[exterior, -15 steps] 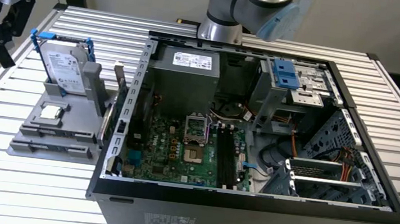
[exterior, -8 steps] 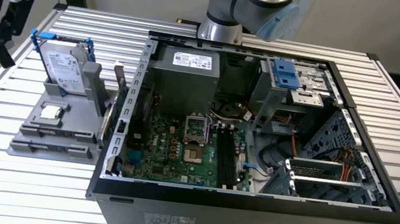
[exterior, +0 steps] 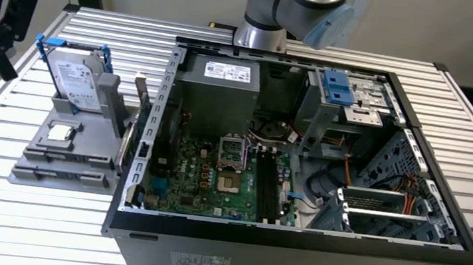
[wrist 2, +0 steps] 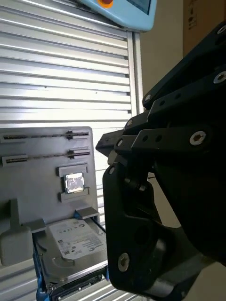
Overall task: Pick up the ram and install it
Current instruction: 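Pick up the ram and move it above insertion slot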
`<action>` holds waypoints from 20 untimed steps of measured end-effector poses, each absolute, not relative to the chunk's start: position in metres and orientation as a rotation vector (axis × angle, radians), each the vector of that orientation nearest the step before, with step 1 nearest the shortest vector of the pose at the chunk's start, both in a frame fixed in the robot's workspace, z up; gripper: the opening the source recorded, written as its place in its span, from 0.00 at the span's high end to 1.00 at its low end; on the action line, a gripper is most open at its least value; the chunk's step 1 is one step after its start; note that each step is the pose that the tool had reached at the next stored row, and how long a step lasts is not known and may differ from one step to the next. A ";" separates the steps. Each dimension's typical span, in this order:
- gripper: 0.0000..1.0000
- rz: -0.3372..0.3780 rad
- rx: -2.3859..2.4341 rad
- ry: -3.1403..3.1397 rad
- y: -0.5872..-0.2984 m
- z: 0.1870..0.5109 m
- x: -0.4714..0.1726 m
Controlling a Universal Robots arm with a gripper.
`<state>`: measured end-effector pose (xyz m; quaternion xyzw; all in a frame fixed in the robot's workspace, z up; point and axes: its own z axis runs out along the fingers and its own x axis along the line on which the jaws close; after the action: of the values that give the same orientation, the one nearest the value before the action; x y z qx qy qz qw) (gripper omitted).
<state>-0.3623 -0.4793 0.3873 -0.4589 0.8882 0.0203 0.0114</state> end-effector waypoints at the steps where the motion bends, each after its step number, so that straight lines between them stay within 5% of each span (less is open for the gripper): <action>1: 1.00 0.060 -1.447 2.763 -0.479 0.387 -0.362; 20: 1.00 0.043 -1.788 2.555 -0.479 0.387 -0.362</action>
<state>-0.3624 -0.4794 0.3869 -0.5733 0.8192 0.0139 0.0115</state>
